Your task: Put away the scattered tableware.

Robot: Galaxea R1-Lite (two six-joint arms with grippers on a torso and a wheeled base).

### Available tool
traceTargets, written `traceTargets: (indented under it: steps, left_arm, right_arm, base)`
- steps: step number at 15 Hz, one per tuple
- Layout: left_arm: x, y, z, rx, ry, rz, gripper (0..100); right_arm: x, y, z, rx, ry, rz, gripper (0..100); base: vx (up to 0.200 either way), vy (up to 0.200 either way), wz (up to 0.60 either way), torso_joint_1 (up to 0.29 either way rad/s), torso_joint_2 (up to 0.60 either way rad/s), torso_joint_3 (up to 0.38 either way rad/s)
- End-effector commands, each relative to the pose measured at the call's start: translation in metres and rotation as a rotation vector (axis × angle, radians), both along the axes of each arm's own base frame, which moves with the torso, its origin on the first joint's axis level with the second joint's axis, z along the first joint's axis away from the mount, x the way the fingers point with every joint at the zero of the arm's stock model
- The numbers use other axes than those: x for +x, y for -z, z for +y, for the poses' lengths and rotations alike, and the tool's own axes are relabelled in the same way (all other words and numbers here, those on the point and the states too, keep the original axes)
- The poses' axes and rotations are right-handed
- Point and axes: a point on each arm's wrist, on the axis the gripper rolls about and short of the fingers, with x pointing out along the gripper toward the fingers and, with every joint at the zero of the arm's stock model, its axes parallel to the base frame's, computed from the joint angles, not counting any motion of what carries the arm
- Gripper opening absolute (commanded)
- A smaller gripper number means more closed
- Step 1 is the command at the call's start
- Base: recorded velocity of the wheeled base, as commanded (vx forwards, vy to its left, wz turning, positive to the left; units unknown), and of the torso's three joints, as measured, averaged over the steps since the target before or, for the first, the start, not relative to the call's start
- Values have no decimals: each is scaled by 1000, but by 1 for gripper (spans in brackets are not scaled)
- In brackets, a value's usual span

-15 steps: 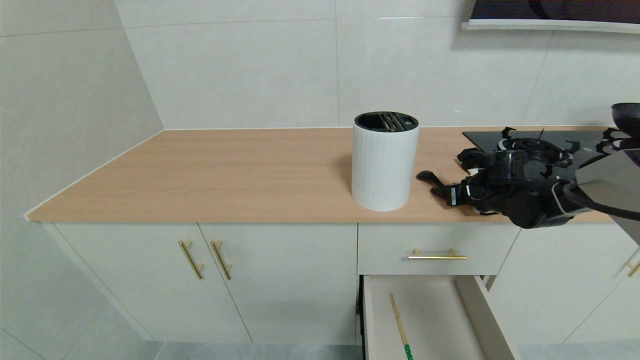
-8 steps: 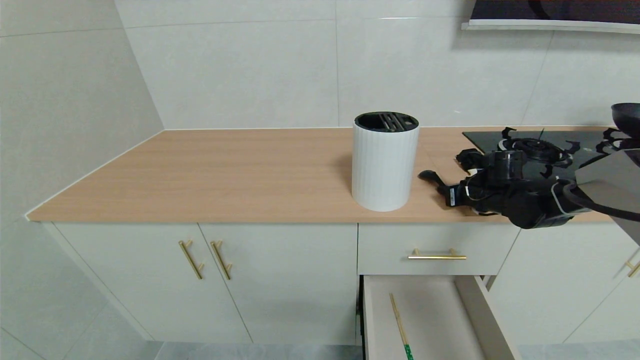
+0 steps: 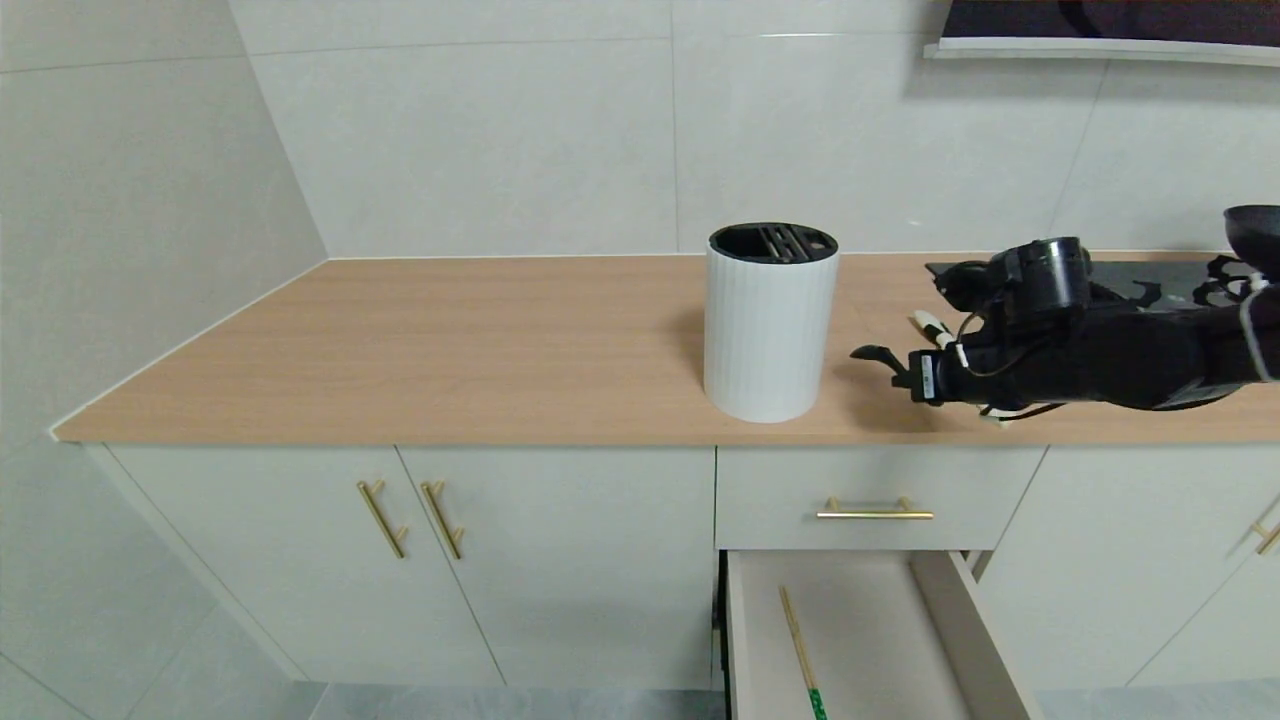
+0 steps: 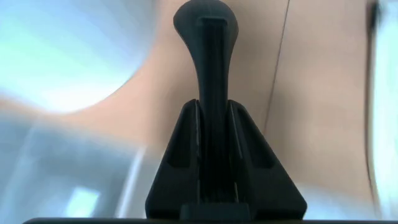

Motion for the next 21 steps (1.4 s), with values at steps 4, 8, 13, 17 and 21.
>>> traceTargets:
  steps: [4, 8, 13, 17, 21]
  left_arm:
    - [0, 0, 0, 0, 0, 0, 100]
    - [0, 0, 0, 0, 0, 0, 100]
    - [0, 0, 0, 0, 0, 0, 100]
    - [0, 0, 0, 0, 0, 0, 100]
    - [0, 0, 0, 0, 0, 0, 100]
  right_arm:
    - [-125, -63, -12, 65, 69, 4, 0]
    - [-155, -55, -19, 57, 67, 22, 0]
    - [-154, -29, -14, 21, 42, 111, 0]
    - [-147, -17, -12, 6, 51, 154, 0]
    - [-142, -11, -11, -1, 52, 171, 0]
  base:
    - [0, 0, 0, 0, 0, 0]
    - [0, 0, 0, 0, 0, 0]
    - [0, 0, 0, 0, 0, 0]
    - [0, 0, 0, 0, 0, 0]
    - [0, 0, 0, -52, 120, 78]
